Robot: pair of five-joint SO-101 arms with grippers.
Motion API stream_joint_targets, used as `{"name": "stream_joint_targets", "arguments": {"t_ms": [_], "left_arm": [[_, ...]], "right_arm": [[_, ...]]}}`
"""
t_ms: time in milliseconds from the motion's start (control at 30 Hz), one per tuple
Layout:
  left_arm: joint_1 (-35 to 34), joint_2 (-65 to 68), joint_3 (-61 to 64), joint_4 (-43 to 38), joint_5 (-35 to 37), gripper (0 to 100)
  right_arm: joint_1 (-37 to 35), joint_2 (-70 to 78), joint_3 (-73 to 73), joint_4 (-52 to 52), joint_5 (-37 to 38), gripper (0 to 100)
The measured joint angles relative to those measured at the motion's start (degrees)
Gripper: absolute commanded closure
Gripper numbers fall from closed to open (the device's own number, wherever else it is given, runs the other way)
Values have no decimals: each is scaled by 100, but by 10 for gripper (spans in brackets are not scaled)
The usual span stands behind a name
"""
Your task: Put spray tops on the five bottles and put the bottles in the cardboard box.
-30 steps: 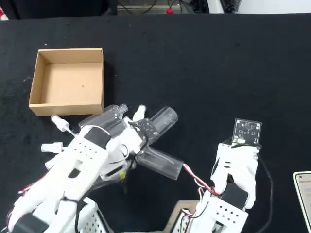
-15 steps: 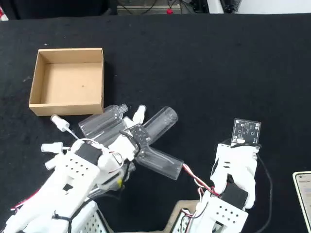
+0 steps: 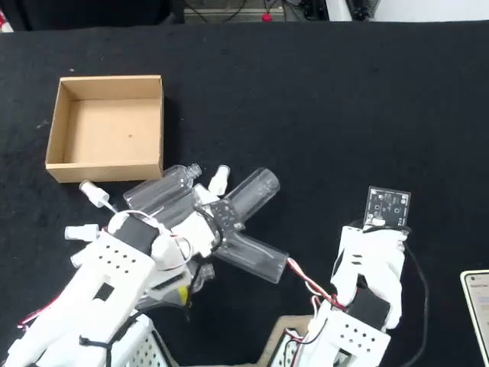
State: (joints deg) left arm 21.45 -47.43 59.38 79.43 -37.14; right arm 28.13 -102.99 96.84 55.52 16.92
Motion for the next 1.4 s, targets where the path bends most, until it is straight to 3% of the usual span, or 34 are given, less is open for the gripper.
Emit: {"name": "stream_joint_targets", "arguments": {"t_ms": [200,500,1100,1400], "left_arm": [[9,0,255,-264,-53,768],[9,0,475,-791,-53,689],[62,0,589,-1037,-70,690],[378,0,1134,-1732,-70,690]], "right_arm": [[0,0,0,0,0,986],[0,0,0,0,0,986],[0,0,0,0,0,986],[0,0,0,35,0,986]]}}
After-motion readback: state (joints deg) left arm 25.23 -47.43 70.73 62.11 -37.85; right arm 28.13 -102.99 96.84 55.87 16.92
